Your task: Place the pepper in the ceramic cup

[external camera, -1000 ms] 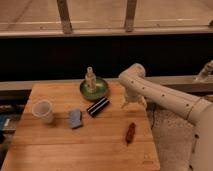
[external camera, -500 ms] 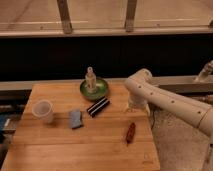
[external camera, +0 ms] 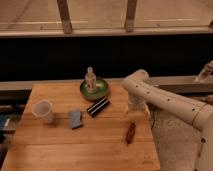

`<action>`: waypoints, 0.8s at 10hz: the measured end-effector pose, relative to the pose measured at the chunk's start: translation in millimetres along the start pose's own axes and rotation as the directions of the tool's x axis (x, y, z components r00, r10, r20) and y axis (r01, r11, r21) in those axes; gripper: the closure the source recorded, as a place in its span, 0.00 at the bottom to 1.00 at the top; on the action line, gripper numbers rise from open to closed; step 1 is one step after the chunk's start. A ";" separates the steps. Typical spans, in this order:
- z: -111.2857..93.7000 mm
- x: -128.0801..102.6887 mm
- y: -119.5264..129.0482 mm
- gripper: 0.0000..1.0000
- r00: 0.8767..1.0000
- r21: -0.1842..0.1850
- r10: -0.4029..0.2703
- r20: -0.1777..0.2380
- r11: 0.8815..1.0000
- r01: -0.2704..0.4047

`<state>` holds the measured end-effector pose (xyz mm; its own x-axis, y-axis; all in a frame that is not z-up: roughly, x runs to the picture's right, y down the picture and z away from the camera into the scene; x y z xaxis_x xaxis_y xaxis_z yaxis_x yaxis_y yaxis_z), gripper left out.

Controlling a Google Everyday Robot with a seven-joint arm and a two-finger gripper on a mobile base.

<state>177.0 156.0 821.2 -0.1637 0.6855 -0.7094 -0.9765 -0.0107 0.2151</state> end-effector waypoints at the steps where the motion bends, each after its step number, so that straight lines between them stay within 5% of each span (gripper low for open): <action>1: 0.7 0.3 0.8 0.24 1.000 0.003 -0.002 -0.003 1.000 0.002; 8: 41.5 44.1 -31.1 0.24 0.993 -0.031 0.056 -0.099 0.998 -0.060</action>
<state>206.0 216.8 811.2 -0.2314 0.6080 -0.7594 -0.9690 -0.0743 0.2358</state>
